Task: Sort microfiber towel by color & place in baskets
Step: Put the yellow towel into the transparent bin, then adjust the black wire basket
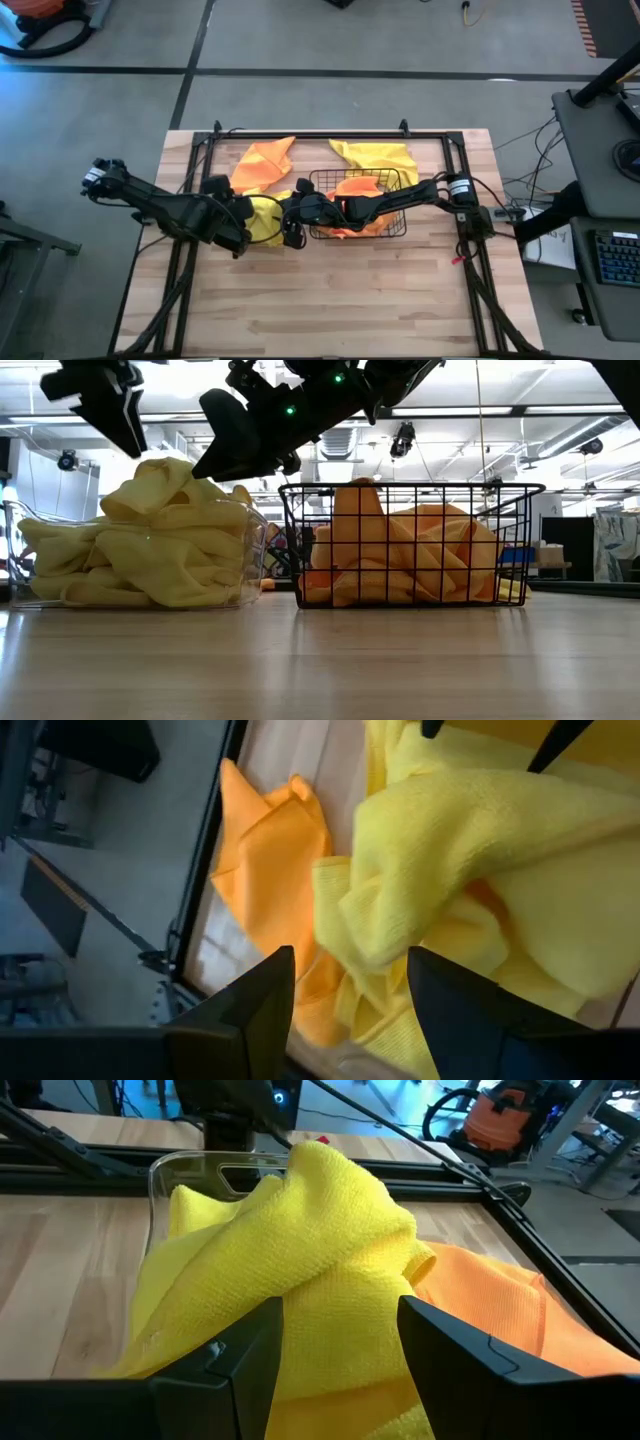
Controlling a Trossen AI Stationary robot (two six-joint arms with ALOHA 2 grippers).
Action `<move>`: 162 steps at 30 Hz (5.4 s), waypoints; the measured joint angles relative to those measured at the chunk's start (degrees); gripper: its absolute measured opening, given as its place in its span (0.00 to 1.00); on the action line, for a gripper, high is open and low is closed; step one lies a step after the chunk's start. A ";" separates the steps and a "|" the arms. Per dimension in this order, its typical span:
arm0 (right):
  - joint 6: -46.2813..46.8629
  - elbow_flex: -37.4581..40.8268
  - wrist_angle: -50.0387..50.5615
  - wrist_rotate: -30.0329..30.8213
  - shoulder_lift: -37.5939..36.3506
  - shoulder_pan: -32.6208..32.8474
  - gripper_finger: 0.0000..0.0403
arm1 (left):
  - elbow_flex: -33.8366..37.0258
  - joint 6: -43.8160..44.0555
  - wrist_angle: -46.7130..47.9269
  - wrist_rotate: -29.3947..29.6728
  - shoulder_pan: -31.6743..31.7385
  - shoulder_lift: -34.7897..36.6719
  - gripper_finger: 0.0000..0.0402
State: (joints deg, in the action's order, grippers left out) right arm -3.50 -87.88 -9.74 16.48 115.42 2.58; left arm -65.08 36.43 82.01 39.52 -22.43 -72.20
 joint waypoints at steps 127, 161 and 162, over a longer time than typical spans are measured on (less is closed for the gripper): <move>14.38 0.63 69.96 -2.29 -29.80 -34.95 0.48 | 11.40 -26.46 -42.38 -8.99 13.91 16.04 0.00; 19.86 34.65 50.47 -21.42 -31.12 -52.44 0.61 | 11.54 -24.79 -42.60 -8.59 13.91 16.04 0.00; 19.96 34.66 50.48 -21.29 -31.13 -52.51 0.60 | 11.54 -24.79 -42.61 -8.59 13.91 16.04 0.00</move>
State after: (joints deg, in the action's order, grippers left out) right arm 16.46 -53.22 40.74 -4.81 84.29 -49.93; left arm -53.54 11.65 39.40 30.94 -8.51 -56.16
